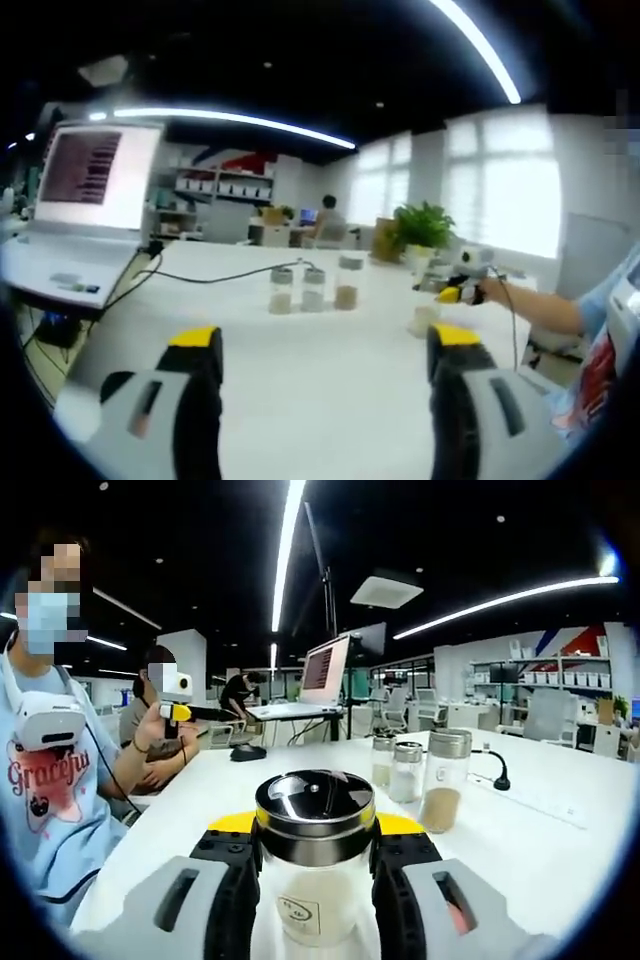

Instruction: Rotate the seasoning bottle until the label or dispensing opening points toward the visible target arrow and the bottle remains upright within the marked orientation range

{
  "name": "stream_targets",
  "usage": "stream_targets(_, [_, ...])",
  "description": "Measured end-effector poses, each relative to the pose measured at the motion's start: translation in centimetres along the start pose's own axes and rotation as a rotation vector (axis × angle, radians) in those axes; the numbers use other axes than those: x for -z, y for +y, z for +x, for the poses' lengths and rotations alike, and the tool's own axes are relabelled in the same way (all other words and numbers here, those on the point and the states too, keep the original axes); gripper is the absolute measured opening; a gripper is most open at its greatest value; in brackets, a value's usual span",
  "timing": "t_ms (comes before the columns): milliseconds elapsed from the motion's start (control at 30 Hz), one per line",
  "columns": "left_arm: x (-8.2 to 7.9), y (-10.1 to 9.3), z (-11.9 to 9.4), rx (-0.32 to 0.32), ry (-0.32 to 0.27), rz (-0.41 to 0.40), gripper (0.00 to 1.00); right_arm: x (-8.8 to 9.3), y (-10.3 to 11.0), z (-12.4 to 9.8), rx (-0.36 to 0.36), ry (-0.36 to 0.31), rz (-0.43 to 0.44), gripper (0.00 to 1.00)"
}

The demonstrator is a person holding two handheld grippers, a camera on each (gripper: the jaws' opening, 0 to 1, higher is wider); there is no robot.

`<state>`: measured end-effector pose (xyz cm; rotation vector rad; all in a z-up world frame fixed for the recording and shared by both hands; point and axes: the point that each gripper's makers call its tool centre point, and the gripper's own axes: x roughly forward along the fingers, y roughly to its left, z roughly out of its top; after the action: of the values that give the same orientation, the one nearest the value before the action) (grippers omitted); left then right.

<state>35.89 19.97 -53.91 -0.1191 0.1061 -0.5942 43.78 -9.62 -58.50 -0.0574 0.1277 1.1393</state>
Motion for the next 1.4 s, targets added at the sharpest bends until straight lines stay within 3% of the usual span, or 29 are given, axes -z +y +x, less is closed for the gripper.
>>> stream_targets(200, [0.1,-0.3,0.1,0.009,0.002,0.002,0.89,0.1,-0.4,-0.1,0.094,0.026,0.003,0.42])
stream_targets(400, [0.2,-0.4,0.2,0.011,0.007,0.004,0.89,0.2,-1.3,-0.3,0.29,0.033,0.028,0.41])
stream_targets(600, [0.2,-0.4,0.2,0.013,0.008,0.006,0.89,0.4,-1.7,-0.5,0.441,0.049,0.038,0.41])
stream_targets(967, [0.4,-0.3,0.1,0.015,0.015,0.004,0.89,0.6,-2.2,-0.9,0.746,0.007,0.055,0.41])
stream_targets(1133, [0.6,-0.3,0.2,0.017,0.021,0.004,0.89,0.6,-2.5,-1.2,0.926,-0.027,0.072,0.41])
stream_targets(1400, [0.5,-0.3,0.2,0.023,0.018,-0.003,0.88,0.7,-2.8,-1.5,1.084,-0.053,0.087,0.41])
